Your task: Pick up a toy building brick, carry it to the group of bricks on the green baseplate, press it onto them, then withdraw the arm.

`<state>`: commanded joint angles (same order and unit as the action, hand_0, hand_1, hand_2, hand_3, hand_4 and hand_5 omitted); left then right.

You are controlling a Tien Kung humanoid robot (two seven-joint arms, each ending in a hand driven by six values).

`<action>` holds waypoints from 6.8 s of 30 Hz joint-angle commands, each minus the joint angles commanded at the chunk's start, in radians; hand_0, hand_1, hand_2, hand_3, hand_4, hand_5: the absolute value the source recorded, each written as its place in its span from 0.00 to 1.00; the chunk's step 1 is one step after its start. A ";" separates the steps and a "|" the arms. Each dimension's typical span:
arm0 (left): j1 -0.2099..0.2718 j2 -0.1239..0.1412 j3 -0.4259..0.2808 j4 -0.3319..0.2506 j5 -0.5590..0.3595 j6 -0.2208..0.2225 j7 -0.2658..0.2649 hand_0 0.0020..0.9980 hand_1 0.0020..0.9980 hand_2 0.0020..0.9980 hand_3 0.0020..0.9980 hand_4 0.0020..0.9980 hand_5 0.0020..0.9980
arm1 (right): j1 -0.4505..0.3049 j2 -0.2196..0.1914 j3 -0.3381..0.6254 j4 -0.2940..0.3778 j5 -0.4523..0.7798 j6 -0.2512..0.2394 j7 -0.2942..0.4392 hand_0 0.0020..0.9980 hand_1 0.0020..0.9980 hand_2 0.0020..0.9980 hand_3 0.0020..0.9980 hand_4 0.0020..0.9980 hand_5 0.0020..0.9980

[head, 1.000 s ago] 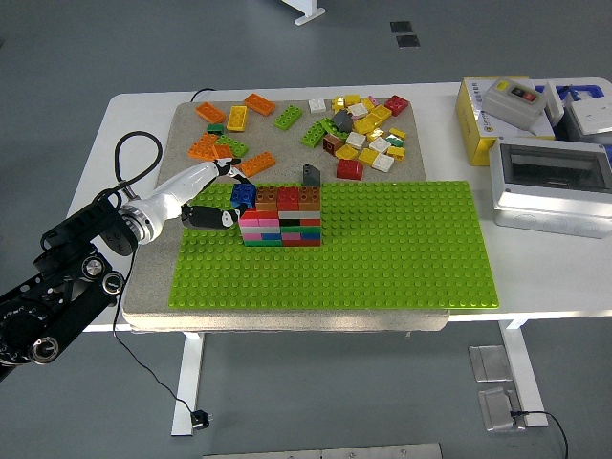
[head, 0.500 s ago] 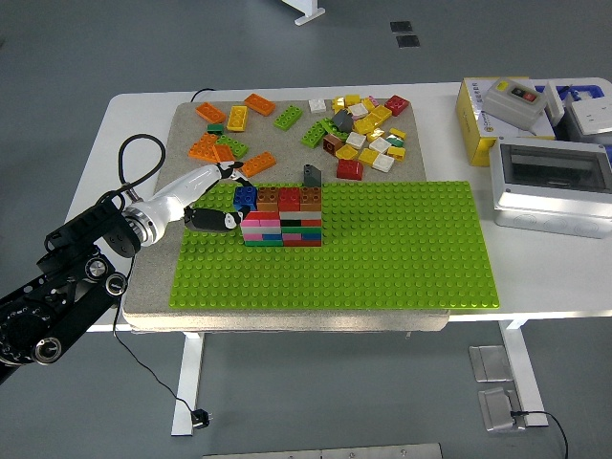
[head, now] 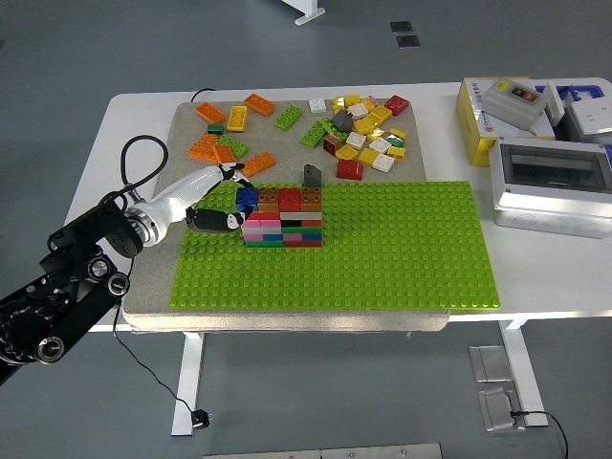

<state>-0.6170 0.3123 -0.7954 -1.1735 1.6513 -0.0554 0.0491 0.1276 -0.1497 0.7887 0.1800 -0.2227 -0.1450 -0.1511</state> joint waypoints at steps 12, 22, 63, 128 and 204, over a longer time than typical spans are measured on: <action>0.001 -0.002 0.005 0.009 -0.003 -0.001 0.002 0.97 0.98 0.99 0.53 0.52 0.23 | 0.000 -0.001 0.006 0.000 -0.008 -0.001 0.003 0.78 0.77 0.81 0.82 0.58 1.00; 0.004 -0.001 0.007 0.016 -0.003 -0.008 0.009 0.97 0.98 0.99 0.56 0.45 0.25 | -0.002 0.000 0.006 0.000 -0.011 -0.002 0.005 0.78 0.77 0.81 0.82 0.58 1.00; -0.003 -0.006 0.012 0.032 -0.012 -0.018 0.016 0.97 0.99 1.00 0.75 0.49 0.30 | 0.000 -0.002 -0.013 0.000 0.003 -0.003 0.016 0.78 0.76 0.81 0.81 0.57 1.00; 0.191 0.089 -0.193 -0.354 0.106 -0.081 0.138 0.97 0.99 1.00 0.80 0.79 0.59 | -0.014 -0.005 0.019 0.000 -0.029 -0.011 0.015 0.79 0.76 0.80 0.80 0.57 1.00; 0.286 0.198 -0.289 -0.399 0.049 -0.034 0.054 0.96 0.95 0.97 0.78 0.79 0.64 | -0.025 -0.008 0.051 0.000 -0.015 -0.024 0.015 0.79 0.75 0.79 0.79 0.57 1.00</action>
<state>-0.3307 0.5103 -1.0840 -1.5721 1.7007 -0.0897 0.1031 0.1028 -0.1579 0.8392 0.1800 -0.2380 -0.1689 -0.1364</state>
